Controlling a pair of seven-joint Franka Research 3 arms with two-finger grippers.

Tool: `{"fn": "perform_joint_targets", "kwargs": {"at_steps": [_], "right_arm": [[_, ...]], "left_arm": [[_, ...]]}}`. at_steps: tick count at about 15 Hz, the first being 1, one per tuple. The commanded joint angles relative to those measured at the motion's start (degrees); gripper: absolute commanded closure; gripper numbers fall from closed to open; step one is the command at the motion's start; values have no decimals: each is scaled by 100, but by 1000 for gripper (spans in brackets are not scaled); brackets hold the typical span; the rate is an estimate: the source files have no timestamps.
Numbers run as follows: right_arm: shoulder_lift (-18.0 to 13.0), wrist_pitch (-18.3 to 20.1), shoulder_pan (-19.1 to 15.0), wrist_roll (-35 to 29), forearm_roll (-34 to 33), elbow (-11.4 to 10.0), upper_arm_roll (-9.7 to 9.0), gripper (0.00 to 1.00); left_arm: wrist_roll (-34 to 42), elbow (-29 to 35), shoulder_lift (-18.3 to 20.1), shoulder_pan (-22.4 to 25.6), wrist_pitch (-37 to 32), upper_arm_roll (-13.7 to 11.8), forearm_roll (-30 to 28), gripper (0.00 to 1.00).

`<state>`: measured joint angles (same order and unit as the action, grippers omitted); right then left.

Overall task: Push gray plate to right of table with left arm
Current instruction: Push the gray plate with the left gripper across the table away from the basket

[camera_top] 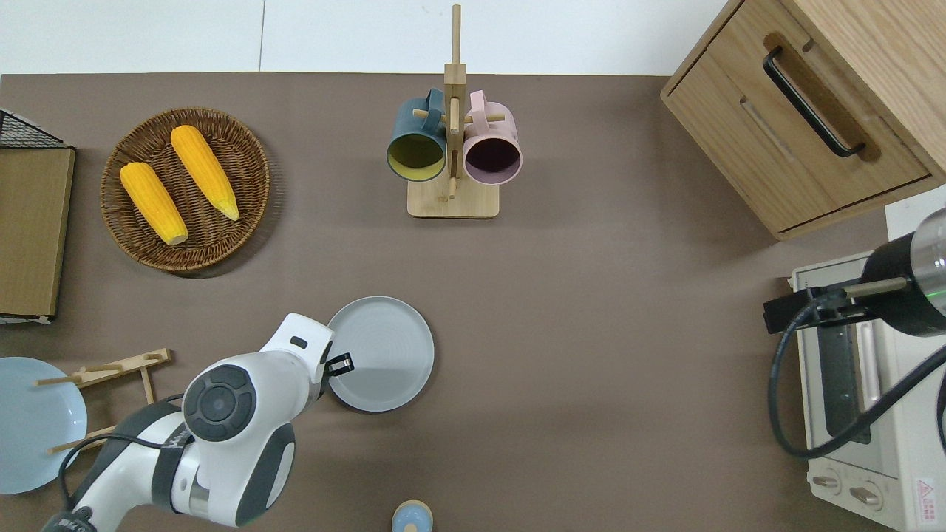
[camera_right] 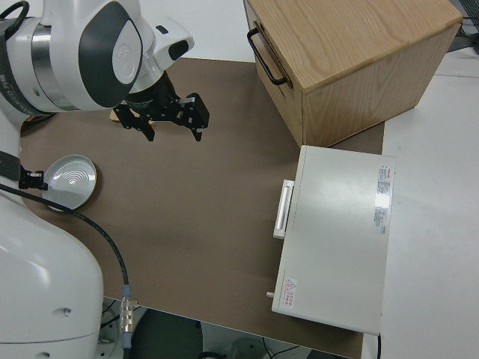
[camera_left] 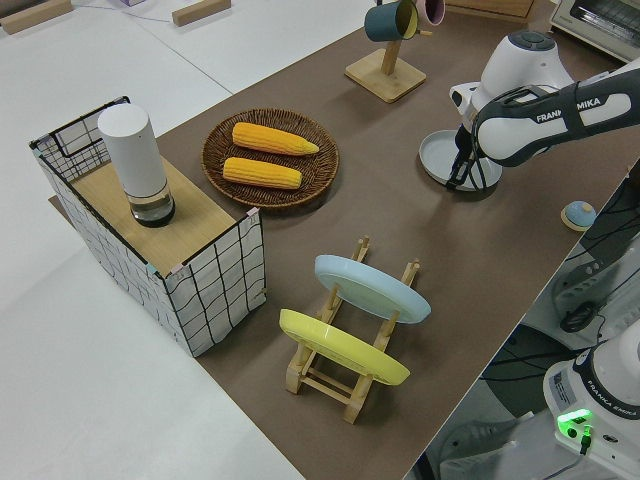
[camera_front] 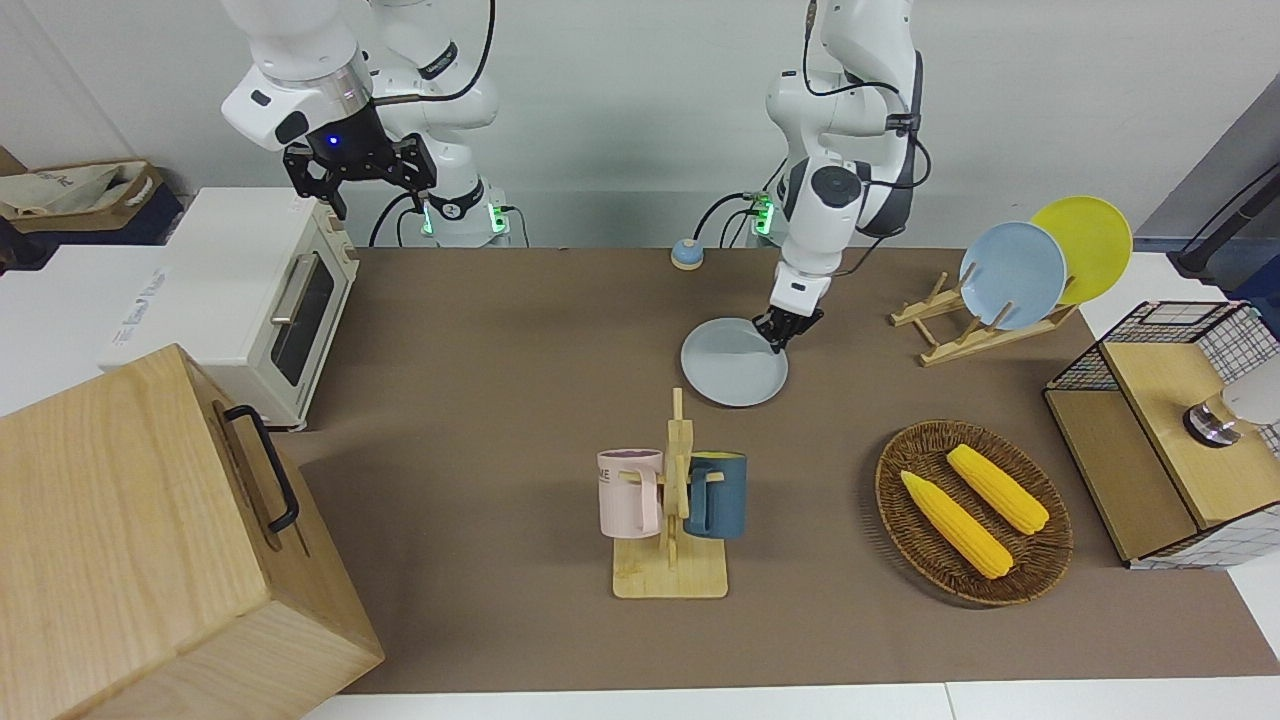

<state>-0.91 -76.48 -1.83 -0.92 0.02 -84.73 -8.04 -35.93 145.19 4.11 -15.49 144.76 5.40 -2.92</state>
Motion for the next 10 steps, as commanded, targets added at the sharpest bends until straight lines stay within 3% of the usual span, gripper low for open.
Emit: {"fn": "perform_joint_targets", "kwargs": {"at_steps": [1,10], "right_arm": [[-14,89,-107,-66,25,53,-92,17],[-14,89,-107,-75,25,53,-92,17]], "left_arm": [[-939,-420,-506,-638,96,-48,-86,1000],[-2909,-1668,-1623,-1798,88,-57,11,1000]]}}
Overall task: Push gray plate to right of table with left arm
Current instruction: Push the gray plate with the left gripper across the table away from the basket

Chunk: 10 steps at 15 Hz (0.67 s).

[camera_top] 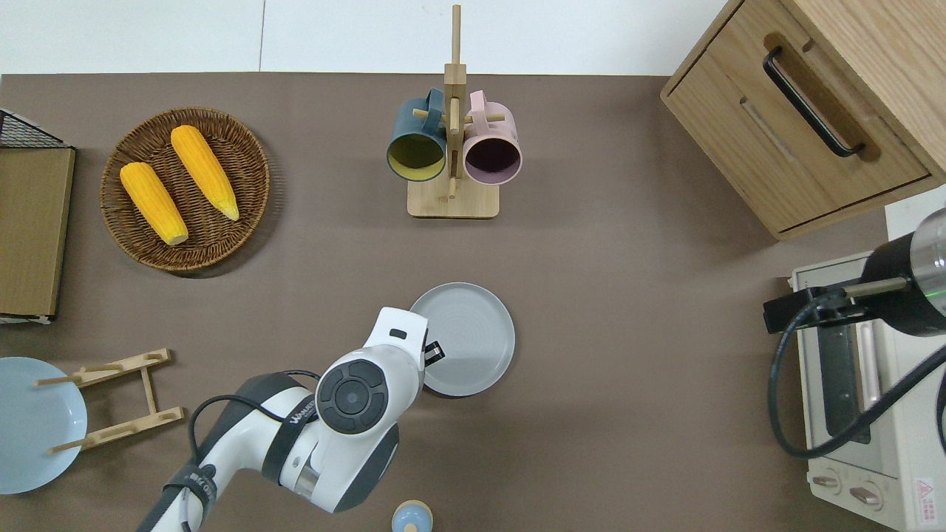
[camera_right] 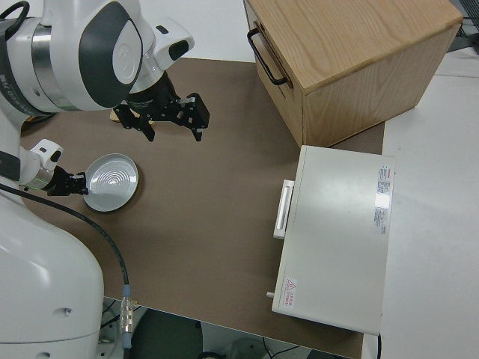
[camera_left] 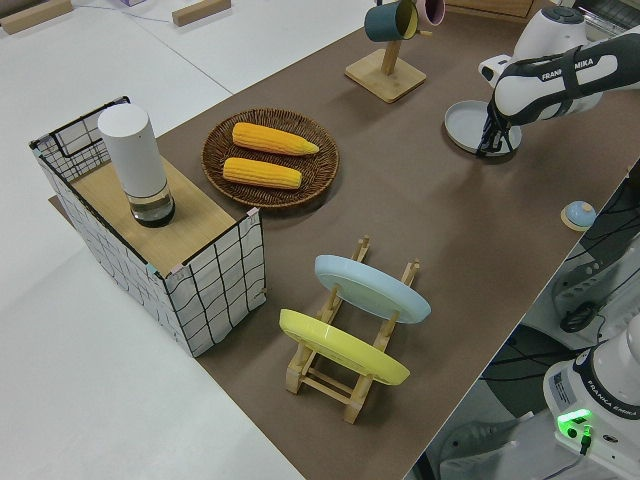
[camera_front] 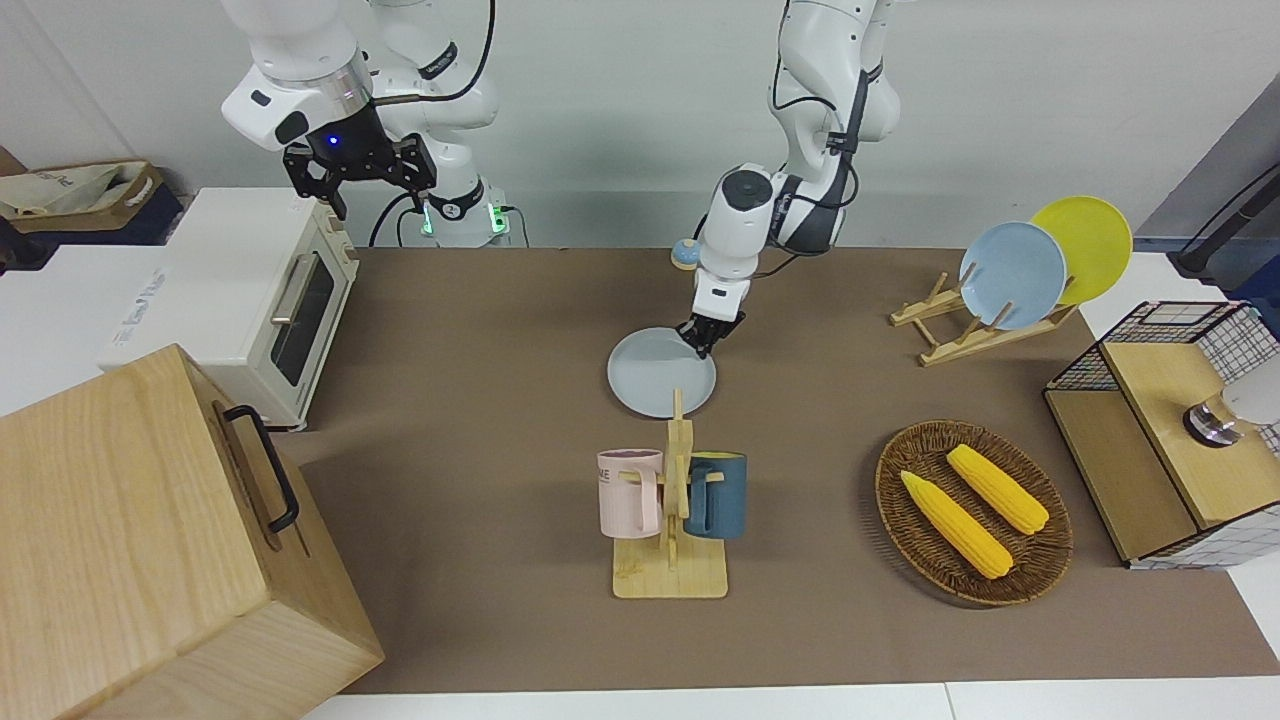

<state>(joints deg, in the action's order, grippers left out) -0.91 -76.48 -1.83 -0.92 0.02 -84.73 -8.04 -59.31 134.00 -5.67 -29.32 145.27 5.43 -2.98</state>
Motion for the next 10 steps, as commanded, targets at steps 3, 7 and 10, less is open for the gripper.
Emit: {"fn": "perform_joint_targets", "kwargs": {"at_steps": [3,7,10], "right_arm": [[-14,89,-107,-66,25,53,-92,17],[-14,89,-107,-75,25,53,-92,17],[-14,89,-107,-66,25,53,-92,17]], "left_arm": [[-976,-813,-803,-697,37,-60,17,1000],[-1442,-1042,-910,-1066,46,-60,17,1000],[-1942,-1332,-1155,-1278,28,-60,288,1000]]}}
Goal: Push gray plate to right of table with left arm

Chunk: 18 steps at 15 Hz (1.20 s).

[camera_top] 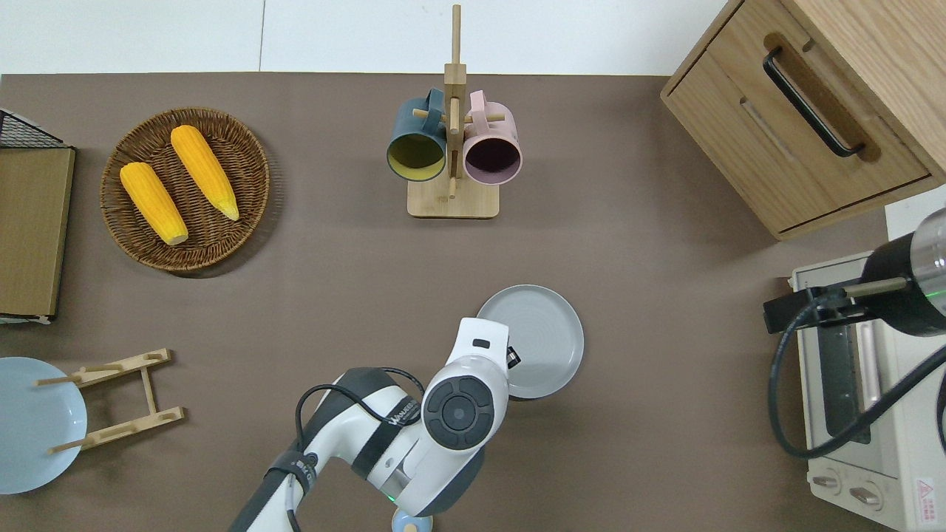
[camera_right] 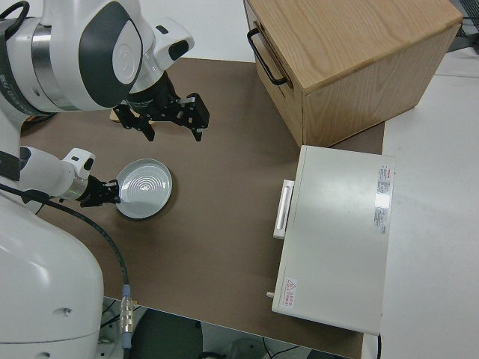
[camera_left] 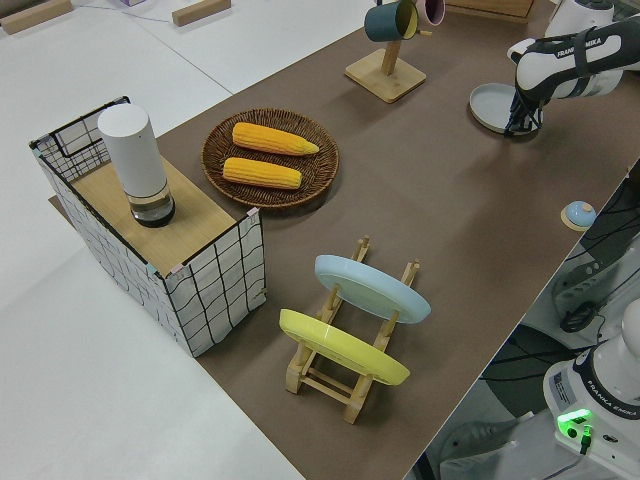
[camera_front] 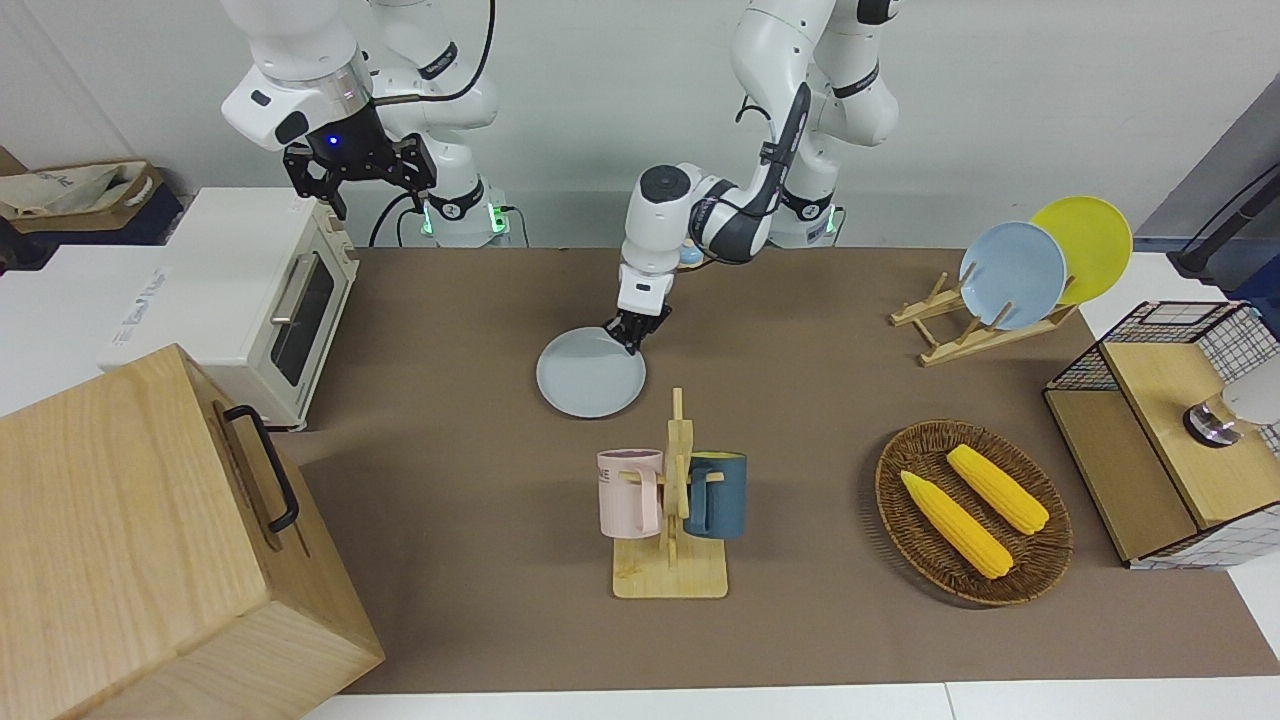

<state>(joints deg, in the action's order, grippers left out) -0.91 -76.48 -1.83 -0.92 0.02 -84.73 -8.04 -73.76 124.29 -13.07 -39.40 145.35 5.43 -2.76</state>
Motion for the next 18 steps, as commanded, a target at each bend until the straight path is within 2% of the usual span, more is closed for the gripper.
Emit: {"fn": "perform_joint_targets", "kwargs": {"at_steps": [1,5,6,7,8,9,15,18], "right_arm": [[-14,89,-107,-66,25,53,-92,17],[-14,89,-107,-66,25,53,-92,17],[-14,89,-107,-75,25,53,-92,17],[-14,89,-107,-75,25,53,-92,17],[-14,89,-107,-66,25,53,-92,17],[-14,89,-107,-66,25,53,-92,17],[-14,89,-107,-75,25,53,-92,17],[-14,89,-107,-75,25,53,-92,17]], "left_arm": [[-691,-432,-459,-279,20,-59,423,1000],[-824,-520,-468,-270,-32,-50,539,1000],[-816,-529,-460,-270,-41,-50,539,798],[-789,-529,-451,-261,-41,-59,548,472],[-737,-538,-442,-261,-59,-59,583,107],[-710,-599,-442,-270,-155,-59,662,1],[53,-1126,-355,-173,-1112,-129,689,0],[807,-1188,-66,80,-1578,-138,689,0]]}}
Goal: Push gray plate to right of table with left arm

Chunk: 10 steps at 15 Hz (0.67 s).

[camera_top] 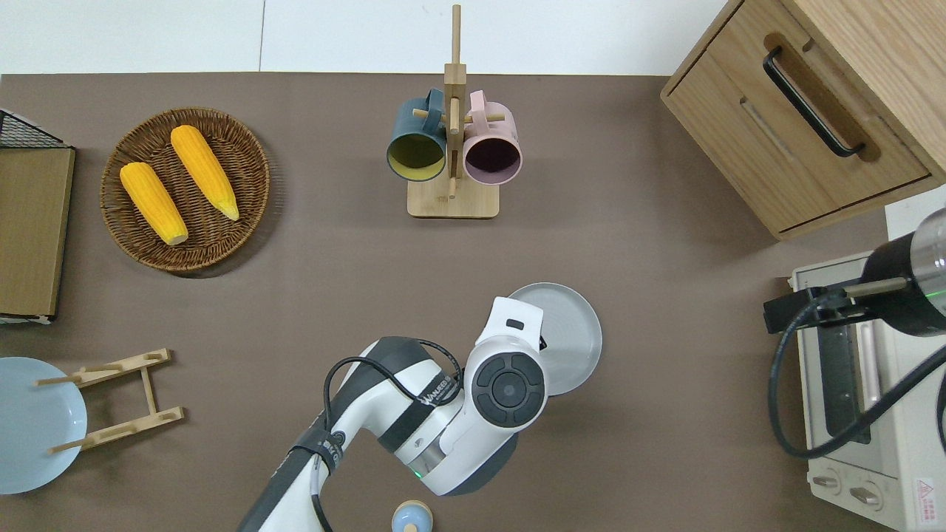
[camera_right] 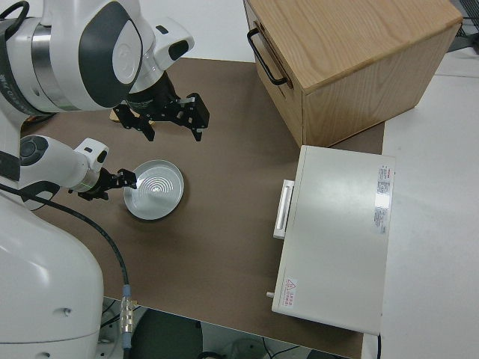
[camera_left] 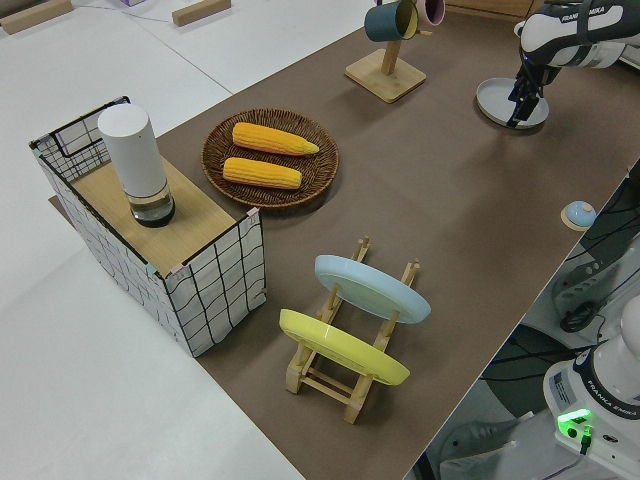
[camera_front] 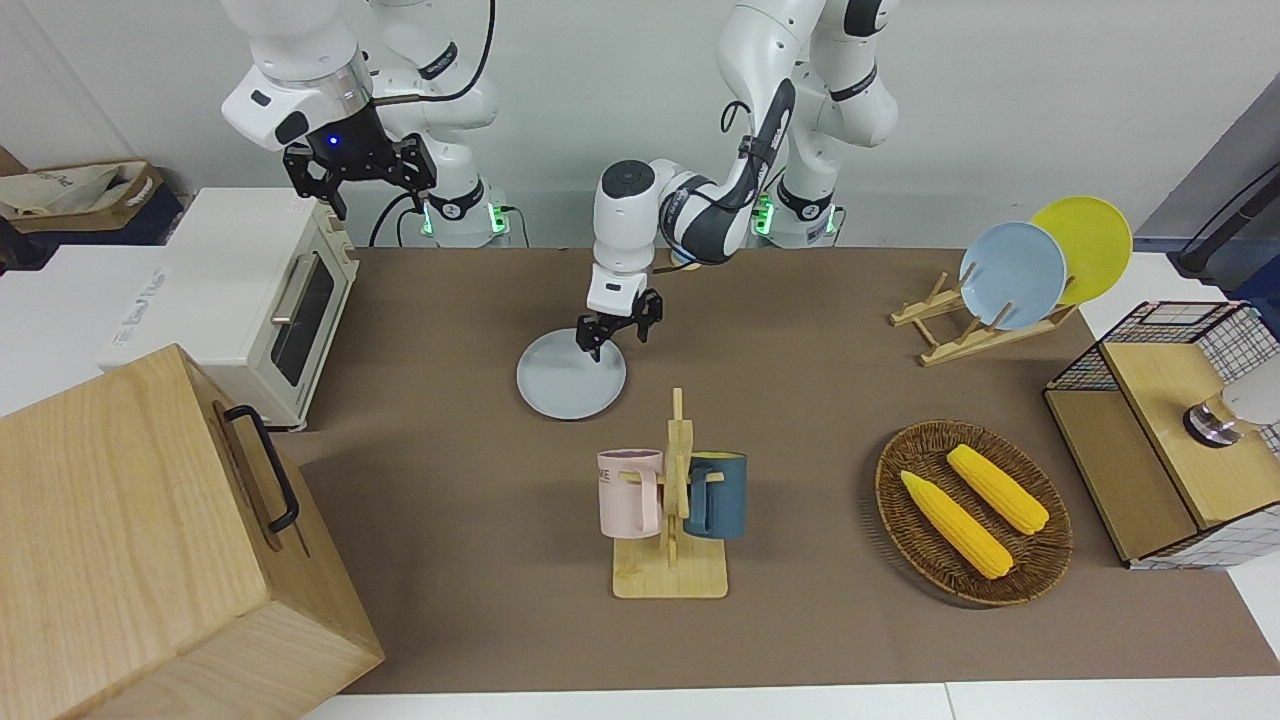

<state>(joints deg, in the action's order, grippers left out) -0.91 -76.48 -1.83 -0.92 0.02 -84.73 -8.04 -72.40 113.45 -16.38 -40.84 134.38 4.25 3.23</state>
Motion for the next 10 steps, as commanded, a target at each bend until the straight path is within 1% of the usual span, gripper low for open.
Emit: {"fn": "perform_joint_targets", "kwargs": {"at_steps": [1,6,10], "right_arm": [[-14,89,-107,-75,25,53,-92,17],[-14,89,-116,-66,25,53,-92,17],[-14,89,-107,-66,25,53,-92,17]], "left_arm": [[1031,-104,406,356,-640,-21,73,0],[2692,-122,969,1121,-1562,-30,-41,0],[4003,-122,1294,1938,-2116,-39,-208,0]]}}
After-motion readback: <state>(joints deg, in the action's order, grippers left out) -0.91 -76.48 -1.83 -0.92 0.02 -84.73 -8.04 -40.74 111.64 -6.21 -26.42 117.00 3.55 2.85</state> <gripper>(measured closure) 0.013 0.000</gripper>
